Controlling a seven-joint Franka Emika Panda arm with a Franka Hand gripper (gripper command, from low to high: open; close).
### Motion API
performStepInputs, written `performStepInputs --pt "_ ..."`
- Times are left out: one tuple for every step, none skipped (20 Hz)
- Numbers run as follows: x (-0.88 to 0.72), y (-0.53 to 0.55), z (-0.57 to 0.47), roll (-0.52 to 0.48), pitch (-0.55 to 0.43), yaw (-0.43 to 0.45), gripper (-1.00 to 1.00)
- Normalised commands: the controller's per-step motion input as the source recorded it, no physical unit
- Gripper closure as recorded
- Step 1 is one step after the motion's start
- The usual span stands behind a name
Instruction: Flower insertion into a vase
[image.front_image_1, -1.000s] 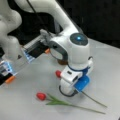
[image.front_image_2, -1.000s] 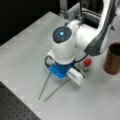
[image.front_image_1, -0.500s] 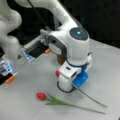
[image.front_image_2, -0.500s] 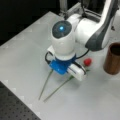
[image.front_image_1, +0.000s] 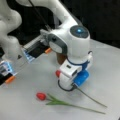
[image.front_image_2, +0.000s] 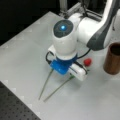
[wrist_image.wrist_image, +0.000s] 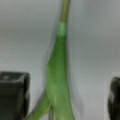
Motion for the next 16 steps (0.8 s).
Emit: performStepInputs --pt "-0.02 0.09 -0.13 -0.09 -0.06 -0.04 -1.0" --pt "0.0 0.09 -0.15 -0.081 -0.075 -0.041 -1.0" --pt "0.02 0.09 -0.16 -0.078 -0.086 -0.043 -1.0" --pt "0.03 0.1 -0.17 -0.077 -0.089 -0.042 -1.0" --pt "0.04 0.11 -0.18 -0.08 -0.099 -0.053 -1.0" --pt "0.06 0.11 -0.2 -0.084 -0.103 -0.06 -1.0" --pt "0.05 0.11 -0.17 -0.085 -0.099 -0.063 -1.0" --pt "0.06 0.11 -0.19 -0.086 -0.101 -0.066 -1.0" --pt "0.07 0.11 -0.2 -0.092 -0.1 -0.069 -1.0" --pt "0.08 0.1 -0.21 -0.1 -0.101 -0.072 -1.0" --pt "0.08 0.1 -0.2 -0.103 -0.095 -0.071 -1.0" --pt "0.08 0.09 -0.19 -0.106 -0.092 -0.066 -1.0" --pt "0.08 0.09 -0.18 -0.115 -0.093 -0.052 -1.0" --pt "0.08 0.08 -0.17 -0.115 -0.096 -0.041 -1.0" --pt "0.08 0.08 -0.15 -0.115 -0.09 -0.036 -1.0" --pt "0.08 0.07 -0.14 -0.122 -0.091 -0.027 -1.0"
